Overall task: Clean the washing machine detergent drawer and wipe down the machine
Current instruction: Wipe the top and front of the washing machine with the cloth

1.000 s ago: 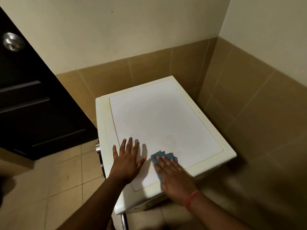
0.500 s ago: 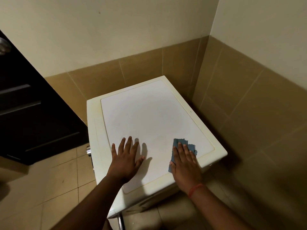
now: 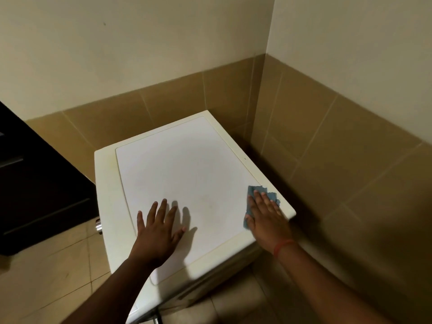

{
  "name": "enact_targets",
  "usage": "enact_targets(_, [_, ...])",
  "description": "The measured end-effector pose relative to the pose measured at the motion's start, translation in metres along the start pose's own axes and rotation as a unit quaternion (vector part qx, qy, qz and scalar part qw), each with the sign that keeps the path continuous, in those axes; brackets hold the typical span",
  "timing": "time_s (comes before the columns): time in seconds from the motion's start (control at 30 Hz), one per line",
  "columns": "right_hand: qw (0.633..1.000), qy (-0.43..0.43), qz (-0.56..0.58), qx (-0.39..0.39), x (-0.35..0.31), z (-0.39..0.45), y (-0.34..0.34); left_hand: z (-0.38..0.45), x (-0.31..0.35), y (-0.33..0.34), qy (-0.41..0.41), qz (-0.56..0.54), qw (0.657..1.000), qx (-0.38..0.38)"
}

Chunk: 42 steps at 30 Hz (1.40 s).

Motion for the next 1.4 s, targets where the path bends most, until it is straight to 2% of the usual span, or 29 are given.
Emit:
enact_targets(0.1, [0.995,0.094,-0.002,0.015,0.008,0.008,-0.003,0.002,0.003,-0.002,0.006,-0.003,1.0,0.002])
enact_targets(0.13, [0.995,0.094,0.01,0.007,0.002,0.006,-0.002,0.003,0.002,-0.002,0.005,-0.003,1.0,0.002])
enact_targets(0.27, [1.0,-0.005,-0.009,-0.007,0.013,0.0,-0.003,0.006,0.004,0.0,0.001,-0.009,1.0,-0.004])
enact_targets(0.33, [0.999,0.033,-0.026,0.009,0.029,0.011,-0.005,0.007,0.004,0.0,-0.002,-0.009,1.0,-0.009])
enact_targets(0.43, [0.997,0.076,-0.007,0.005,0.01,0.012,-0.004,0.008,0.004,-0.001,-0.007,-0.01,1.0,-0.008])
enact_targets(0.57, [0.998,-0.051,0.001,-0.029,-0.002,0.002,-0.002,0.007,0.005,-0.002,-0.008,-0.008,1.0,-0.006])
enact_targets(0.6, [0.999,-0.045,-0.003,-0.022,0.007,0.009,-0.003,0.006,0.005,-0.003,-0.008,-0.008,1.0,-0.005])
enact_targets(0.73, [0.996,0.093,-0.012,0.001,0.016,0.033,-0.004,0.002,-0.004,-0.005,-0.02,-0.01,1.0,-0.007])
enact_targets(0.8, [0.998,0.062,0.015,-0.019,-0.008,0.029,-0.002,-0.003,-0.009,-0.004,-0.029,-0.012,0.999,-0.011])
enact_targets(0.9, [0.996,-0.086,0.0,-0.031,-0.022,0.022,0.002,-0.01,-0.019,-0.001,-0.043,-0.014,0.999,-0.015])
enact_targets(0.93, [0.996,-0.085,0.002,-0.035,-0.018,0.026,0.001,-0.012,-0.022,-0.001,-0.046,-0.015,0.999,-0.014])
enact_targets(1.03, [1.0,0.024,-0.007,-0.002,-0.023,0.034,0.003,-0.02,-0.034,-0.001,-0.059,-0.008,0.998,-0.021])
enact_targets(1.07, [0.999,0.032,0.002,-0.003,-0.037,0.032,0.003,-0.022,-0.038,-0.001,-0.064,-0.007,0.998,-0.023])
enact_targets(1.1, [1.0,0.01,0.02,-0.013,-0.054,0.028,0.004,-0.024,-0.042,-0.002,-0.07,-0.009,0.997,-0.023])
enact_targets(1.2, [0.99,-0.141,0.017,-0.016,-0.087,0.011,0.008,-0.029,-0.049,-0.002,-0.074,-0.015,0.997,-0.022])
enact_targets(1.23, [0.989,-0.145,0.018,-0.021,-0.087,0.012,0.006,-0.031,-0.051,-0.001,-0.075,-0.016,0.997,-0.024])
enact_targets(1.33, [0.999,-0.026,0.02,0.012,-0.096,0.015,0.004,-0.036,-0.055,-0.001,-0.082,-0.017,0.996,-0.025])
enact_targets(1.37, [0.999,-0.014,0.03,0.007,-0.109,0.012,0.005,-0.037,-0.056,-0.002,-0.086,-0.013,0.996,-0.029])
enact_targets(1.4, [0.998,-0.041,0.044,-0.004,-0.126,0.007,0.008,-0.039,-0.058,-0.003,-0.089,-0.008,0.995,-0.032])
Point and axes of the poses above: each hand's wrist, its own z-axis towards the middle knuckle, its own y-axis out of the palm, x = y × z, the point moved 1 cm from there along z, towards the middle knuckle, and after that the axes turned 5 degrees about x, right-handed, at the moved point
